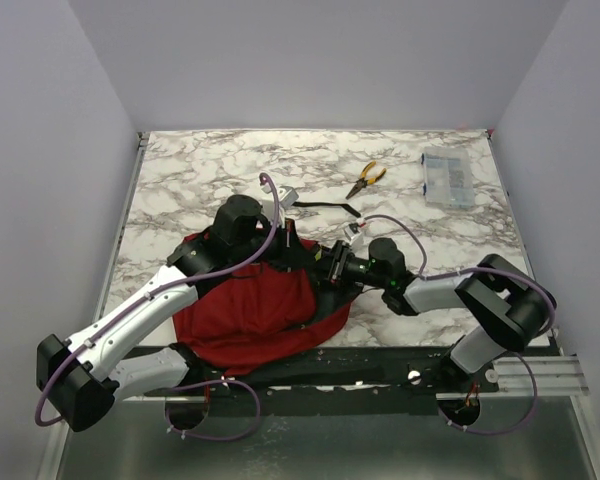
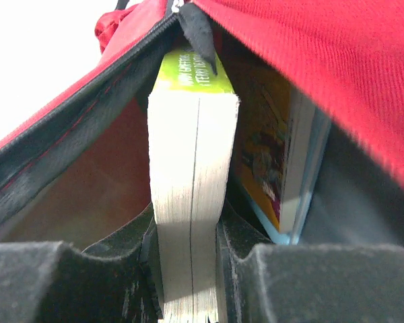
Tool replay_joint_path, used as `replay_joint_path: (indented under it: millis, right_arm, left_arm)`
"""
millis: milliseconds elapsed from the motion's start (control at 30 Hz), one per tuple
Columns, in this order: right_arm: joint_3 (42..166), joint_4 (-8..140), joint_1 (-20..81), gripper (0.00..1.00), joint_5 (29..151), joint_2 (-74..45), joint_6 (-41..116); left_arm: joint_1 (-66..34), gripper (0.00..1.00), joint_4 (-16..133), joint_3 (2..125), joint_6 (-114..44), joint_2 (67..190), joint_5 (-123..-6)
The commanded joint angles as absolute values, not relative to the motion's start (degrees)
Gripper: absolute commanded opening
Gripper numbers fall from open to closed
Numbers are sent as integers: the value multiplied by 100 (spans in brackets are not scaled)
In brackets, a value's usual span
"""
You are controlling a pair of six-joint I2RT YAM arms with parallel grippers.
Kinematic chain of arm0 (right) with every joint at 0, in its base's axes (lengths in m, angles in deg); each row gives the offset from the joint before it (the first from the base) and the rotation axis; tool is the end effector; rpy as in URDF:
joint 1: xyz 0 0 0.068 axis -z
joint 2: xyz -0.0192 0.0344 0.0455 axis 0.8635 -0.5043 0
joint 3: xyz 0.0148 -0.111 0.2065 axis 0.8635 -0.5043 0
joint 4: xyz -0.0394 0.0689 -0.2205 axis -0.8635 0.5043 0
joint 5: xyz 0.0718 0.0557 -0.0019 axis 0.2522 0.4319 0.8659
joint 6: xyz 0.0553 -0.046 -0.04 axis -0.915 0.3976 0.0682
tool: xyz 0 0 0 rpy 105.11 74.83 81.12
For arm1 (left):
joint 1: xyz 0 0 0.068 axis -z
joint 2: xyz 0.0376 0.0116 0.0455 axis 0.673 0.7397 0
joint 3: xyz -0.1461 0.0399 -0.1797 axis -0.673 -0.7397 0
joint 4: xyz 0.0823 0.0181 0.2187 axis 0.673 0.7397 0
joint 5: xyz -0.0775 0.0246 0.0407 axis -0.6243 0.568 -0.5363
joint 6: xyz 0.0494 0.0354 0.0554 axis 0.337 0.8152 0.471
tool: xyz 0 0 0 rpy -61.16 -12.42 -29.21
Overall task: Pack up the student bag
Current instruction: Place the book in the student bag.
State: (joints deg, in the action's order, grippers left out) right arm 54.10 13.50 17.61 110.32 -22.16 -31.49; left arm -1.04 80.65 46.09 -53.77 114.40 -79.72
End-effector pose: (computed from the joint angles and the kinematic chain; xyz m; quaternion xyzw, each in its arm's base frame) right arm 0.2004 0.2267 0.1444 0.0715 0.7638 0.6228 0.1541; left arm 0.1751 -0.1919 0.2839 0.1858 0.8185 -0.4428 0.3153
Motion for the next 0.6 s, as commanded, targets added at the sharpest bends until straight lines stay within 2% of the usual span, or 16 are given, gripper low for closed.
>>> replay_joint_path:
  millis: [0,133,367,567]
  right_arm:
    - [5850,-7,1382,1,10452,-2553,-3105]
    - [5847,-288,1208,0,10173,-2910,-2754]
    - [5806,-95,936,1,10063,-3016,-2064]
    - [6131,-400,346,1,9570,-3791,-2062]
  left_arm:
    - [-61,0,7593,4716,-5460,11370,-8599]
    - [-75,0,7889,4707,-5244,11210,-8147]
    - [-82,0,7860,4676,-5069,11068,-8951]
    - [-110,0,7680,5093,-5479,11445,-9904]
